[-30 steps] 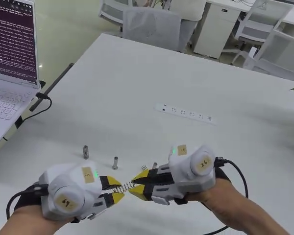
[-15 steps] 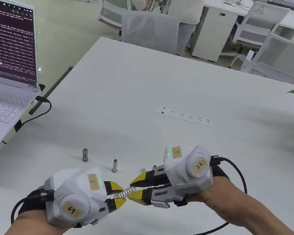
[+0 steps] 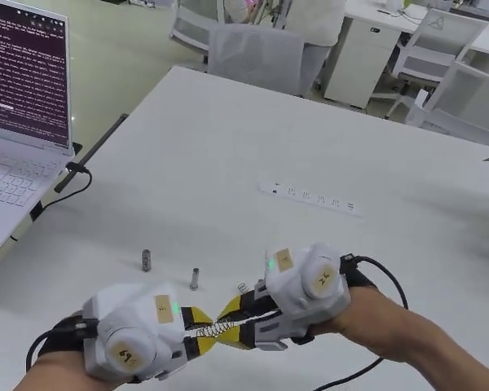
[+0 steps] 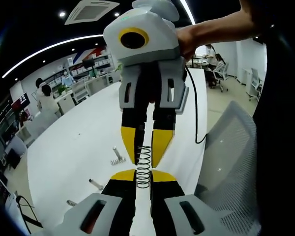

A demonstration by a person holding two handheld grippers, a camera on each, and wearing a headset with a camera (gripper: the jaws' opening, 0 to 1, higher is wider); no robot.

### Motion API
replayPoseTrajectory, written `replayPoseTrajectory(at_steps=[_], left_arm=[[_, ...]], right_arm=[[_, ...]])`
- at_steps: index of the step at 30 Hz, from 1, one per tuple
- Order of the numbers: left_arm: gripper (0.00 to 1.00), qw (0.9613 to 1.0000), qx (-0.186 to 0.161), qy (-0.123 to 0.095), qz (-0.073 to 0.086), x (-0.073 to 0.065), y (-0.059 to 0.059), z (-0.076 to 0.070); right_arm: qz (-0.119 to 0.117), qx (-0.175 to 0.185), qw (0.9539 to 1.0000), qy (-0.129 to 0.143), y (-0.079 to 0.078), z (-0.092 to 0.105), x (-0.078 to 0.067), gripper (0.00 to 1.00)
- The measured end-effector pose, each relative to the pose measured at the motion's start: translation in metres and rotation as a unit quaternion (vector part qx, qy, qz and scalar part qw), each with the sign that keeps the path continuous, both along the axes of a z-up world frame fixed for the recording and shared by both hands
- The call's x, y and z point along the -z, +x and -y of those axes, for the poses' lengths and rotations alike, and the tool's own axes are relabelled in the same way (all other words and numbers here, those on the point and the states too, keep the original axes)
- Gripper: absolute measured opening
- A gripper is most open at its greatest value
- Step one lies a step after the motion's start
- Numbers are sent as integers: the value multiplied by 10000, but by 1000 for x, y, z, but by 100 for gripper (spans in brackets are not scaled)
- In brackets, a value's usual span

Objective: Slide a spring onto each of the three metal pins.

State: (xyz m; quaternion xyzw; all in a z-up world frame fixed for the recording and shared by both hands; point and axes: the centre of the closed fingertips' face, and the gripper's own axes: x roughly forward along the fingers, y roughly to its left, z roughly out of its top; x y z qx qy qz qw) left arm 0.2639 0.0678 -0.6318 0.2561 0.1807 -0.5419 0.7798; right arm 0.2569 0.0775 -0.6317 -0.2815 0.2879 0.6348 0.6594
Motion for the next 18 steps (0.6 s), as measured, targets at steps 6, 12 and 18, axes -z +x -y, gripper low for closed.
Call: replayPoseTrajectory(at_steps=[6, 12, 18], left_arm=[[2, 9999, 77, 120, 46, 4, -2, 1], [3, 10000, -4, 37, -35, 6, 1, 0], [3, 9998, -87, -98, -169, 8, 0, 2]], right_arm=[[32, -156, 9999, -9, -4, -4, 0, 9], [71, -15, 9999, 138, -2, -9, -3, 8], [19, 63, 9999, 122, -2, -8, 0, 8]])
